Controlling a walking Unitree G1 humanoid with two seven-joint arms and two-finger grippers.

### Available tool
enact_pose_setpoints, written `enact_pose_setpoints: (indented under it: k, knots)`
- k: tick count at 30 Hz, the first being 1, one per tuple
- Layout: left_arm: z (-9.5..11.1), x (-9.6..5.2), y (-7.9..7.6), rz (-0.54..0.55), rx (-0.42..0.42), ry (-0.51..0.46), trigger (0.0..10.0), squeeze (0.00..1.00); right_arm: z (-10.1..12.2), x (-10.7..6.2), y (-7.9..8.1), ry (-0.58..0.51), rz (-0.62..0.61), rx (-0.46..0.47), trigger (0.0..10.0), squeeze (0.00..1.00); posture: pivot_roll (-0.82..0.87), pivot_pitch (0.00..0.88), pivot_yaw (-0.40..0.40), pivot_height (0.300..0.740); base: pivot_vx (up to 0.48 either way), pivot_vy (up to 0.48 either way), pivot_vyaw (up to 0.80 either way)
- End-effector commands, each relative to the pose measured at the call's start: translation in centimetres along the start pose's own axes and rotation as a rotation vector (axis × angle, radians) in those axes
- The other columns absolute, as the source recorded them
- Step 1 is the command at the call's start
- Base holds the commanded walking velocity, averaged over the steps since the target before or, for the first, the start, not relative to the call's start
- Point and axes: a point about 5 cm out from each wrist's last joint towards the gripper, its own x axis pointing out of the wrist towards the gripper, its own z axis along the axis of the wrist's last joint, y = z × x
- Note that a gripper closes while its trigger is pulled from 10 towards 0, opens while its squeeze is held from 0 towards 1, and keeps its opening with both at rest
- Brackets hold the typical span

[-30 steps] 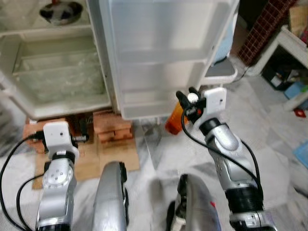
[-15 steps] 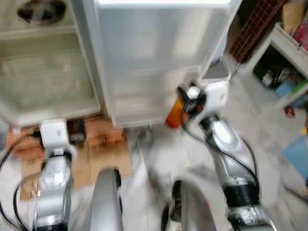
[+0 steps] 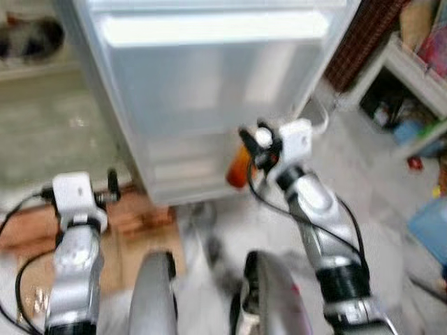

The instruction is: Restocking fridge

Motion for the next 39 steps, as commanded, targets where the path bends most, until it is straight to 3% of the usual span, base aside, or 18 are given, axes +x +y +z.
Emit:
enact_pose_setpoints:
  k: [1, 10, 17, 21, 25, 33, 39]
  knots:
    - [-0.4, -0.2, -0.4, -0.014, -0.008, 0.018, 10.0, 0.00, -0.2, -0.4, -0.4, 0.009, 0.010, -0.018, 10.0, 0.00, 0.06, 0.186, -0.053, 0.606, 0.409, 0.000, 0.00]
    - [-0.6, -0.3, -0.7, -0.013, -0.004, 0.033, 10.0, 0.00, 0.1, -0.3, -0.2, -0.022, 0.062, 0.013, 10.0, 0.00, 0.07, 0.179, -0.060, 0.606, 0.029, 0.000, 0.00]
    - [-0.7, -0.4, -0.6, -0.003, 0.002, 0.035, 10.0, 0.00, 0.6, -0.2, -0.8, -0.074, 0.027, -0.037, 10.0, 0.00, 0.07, 0.167, -0.064, 0.606, 0.000, 0.000, 0.00]
    - [-0.8, -0.4, -0.6, -0.030, 0.052, 0.018, 10.0, 0.00, 0.7, -0.2, -0.8, -0.082, 0.033, -0.046, 10.0, 0.00, 0.08, 0.161, -0.065, 0.606, 0.000, 0.000, 0.00]
    - [-1.5, -1.1, -0.7, -0.073, 0.021, 0.054, 10.0, 0.00, 0.2, -0.2, -0.2, -0.075, 0.089, -0.077, 10.0, 0.00, 0.08, 0.165, -0.067, 0.606, 0.000, 0.000, 0.00]
    - [-2.1, -1.8, -0.1, -0.062, 0.043, 0.073, 10.0, 0.00, -0.2, 0.2, 1.5, -0.109, 0.179, -0.143, 10.0, 0.00, 0.09, 0.180, -0.070, 0.546, 0.000, 0.000, 0.00]
    - [-1.6, -1.7, -0.3, -0.066, 0.055, 0.048, 10.0, 0.00, -0.2, 0.8, 1.5, -0.125, 0.194, -0.163, 10.0, 0.00, 0.11, 0.190, -0.066, 0.526, 0.000, 0.000, 0.00]
